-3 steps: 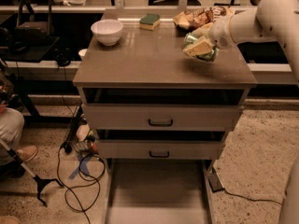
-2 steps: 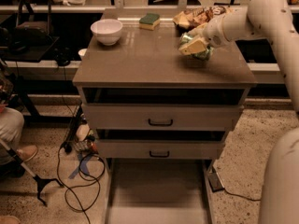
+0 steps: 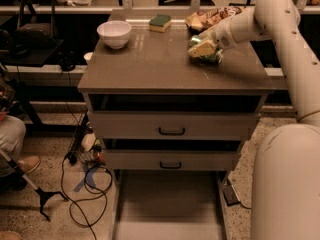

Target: Pick green can from bottom drawer and place on counter

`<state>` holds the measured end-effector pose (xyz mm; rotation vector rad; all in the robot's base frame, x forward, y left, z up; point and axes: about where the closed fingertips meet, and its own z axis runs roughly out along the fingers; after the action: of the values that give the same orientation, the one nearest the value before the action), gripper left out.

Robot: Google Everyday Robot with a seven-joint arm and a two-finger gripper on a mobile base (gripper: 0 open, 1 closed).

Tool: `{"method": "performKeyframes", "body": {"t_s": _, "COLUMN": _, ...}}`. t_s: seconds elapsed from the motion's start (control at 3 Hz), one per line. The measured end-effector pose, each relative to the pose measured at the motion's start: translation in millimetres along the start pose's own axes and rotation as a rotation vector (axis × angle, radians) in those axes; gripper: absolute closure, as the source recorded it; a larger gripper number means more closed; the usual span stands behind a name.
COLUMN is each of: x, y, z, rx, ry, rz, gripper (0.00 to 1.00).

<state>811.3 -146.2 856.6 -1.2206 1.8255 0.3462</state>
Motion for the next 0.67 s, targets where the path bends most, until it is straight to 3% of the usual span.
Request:
{"method": "performKeyframes", "body": {"t_s": 0.33, "x": 5, "y": -11, "z": -3, "rx": 0.017, "ry": 0.009, "rz": 0.022, "gripper": 0.00}}
{"method": "performKeyframes", "body": {"t_s": 0.67, "x": 13, "y": -24, "z": -28, "rx": 0.067, "ry": 0.009, "rz": 0.063, "gripper": 0.00}}
